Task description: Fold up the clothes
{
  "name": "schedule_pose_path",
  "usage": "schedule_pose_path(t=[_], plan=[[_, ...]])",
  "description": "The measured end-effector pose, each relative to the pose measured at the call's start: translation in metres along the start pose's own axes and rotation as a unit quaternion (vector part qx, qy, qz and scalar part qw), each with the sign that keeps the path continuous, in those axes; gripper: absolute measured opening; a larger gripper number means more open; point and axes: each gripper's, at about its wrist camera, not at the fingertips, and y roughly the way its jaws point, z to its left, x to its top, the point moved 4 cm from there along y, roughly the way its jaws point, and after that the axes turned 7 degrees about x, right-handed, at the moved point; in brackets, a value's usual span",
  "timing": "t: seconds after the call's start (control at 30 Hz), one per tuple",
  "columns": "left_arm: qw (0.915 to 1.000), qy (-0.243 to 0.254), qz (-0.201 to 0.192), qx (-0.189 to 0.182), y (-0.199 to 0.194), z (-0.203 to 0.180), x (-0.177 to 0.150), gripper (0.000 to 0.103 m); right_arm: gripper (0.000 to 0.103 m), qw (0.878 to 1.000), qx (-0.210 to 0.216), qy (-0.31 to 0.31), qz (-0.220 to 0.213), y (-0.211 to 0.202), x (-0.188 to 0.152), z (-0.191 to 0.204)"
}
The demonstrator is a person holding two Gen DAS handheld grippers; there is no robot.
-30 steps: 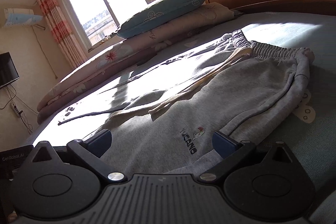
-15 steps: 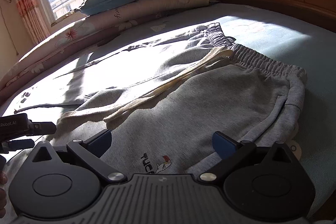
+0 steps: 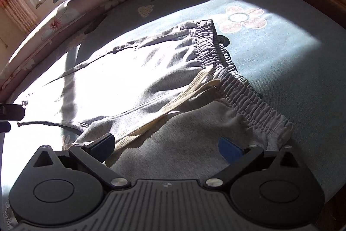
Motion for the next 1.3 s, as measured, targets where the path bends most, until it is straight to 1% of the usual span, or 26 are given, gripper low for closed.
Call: schedule_pose_path(t=[0.03,0.07,0.1,0.17,0.23,0.3,0.33,0.47,0.6,0.63,0.7,0.8,0.9,1.0,1.1,1.2,1.27,1.3], plan=[[0.9999,0.005,-0.009,-0.01,0.003,-0.003,0.004,0.102,0.103,1.0,0.001,-0.022,0.0,0.0,0.015,-0.003],[0.9996,0.015,-0.022,-0.011,0.004,-0.003,0.006,0.102,0.103,0.999,0.002,-0.043,0.0,0.0,0.029,-0.006],[0.999,0.026,-0.036,-0.011,0.005,-0.003,0.007,0.102,0.103,0.997,-0.006,-0.073,-0.006,0.002,0.046,-0.011],[0.996,0.058,-0.068,-0.002,0.006,0.001,0.006,0.102,0.103,0.996,-0.015,-0.093,-0.003,0.011,0.064,-0.017],[0.9913,0.094,-0.09,0.018,0.012,0.01,0.005,0.102,0.103,0.995,-0.027,-0.093,0.001,0.024,0.08,-0.018],[0.9882,0.117,-0.092,0.033,0.019,0.029,0.002,0.102,0.103,0.996,-0.027,-0.084,0.008,0.037,0.091,-0.011],[0.9881,0.119,-0.091,0.036,0.02,0.037,0.001,0.102,0.103,0.996,-0.022,-0.084,0.014,0.044,0.093,-0.004],[0.9881,0.12,-0.093,0.026,0.022,0.085,-0.005,0.102,0.103,0.996,-0.011,-0.078,0.031,0.071,0.093,0.033],[0.9862,0.133,-0.089,0.04,0.039,0.119,-0.014,0.102,0.103,0.994,-0.019,-0.099,0.043,0.106,0.091,0.058],[0.9861,0.134,-0.086,0.046,0.045,0.126,-0.016,0.102,0.103,0.993,-0.022,-0.108,0.049,0.117,0.091,0.062],[0.9882,0.121,-0.078,0.054,0.057,0.137,-0.019,0.102,0.103,0.99,-0.03,-0.128,0.06,0.137,0.092,0.07],[0.992,0.087,-0.066,0.064,0.069,0.147,-0.018,0.102,0.103,0.988,-0.034,-0.123,0.084,0.168,0.093,0.064],[0.9948,0.058,-0.059,0.06,0.077,0.148,-0.014,0.102,0.103,0.988,-0.046,-0.111,0.101,0.191,0.092,0.046],[0.9955,0.046,-0.056,0.061,0.085,0.144,-0.01,0.102,0.103,0.987,-0.059,-0.119,0.09,0.205,0.1,0.029],[0.9956,0.05,-0.048,0.062,0.095,0.135,-0.007,0.102,0.103,0.987,-0.072,-0.123,0.067,0.214,0.123,0.012],[0.9958,0.055,-0.047,0.056,0.101,0.124,0.0,0.102,0.103,0.991,-0.048,-0.103,0.064,0.221,0.146,-0.004],[0.9953,0.058,-0.056,0.054,0.1,0.119,0.007,0.102,0.103,0.991,-0.051,-0.093,0.081,0.222,0.159,-0.003],[0.995,0.059,-0.06,0.053,0.1,0.116,0.01,0.102,0.103,0.992,-0.042,-0.088,0.08,0.217,0.164,0.002]])
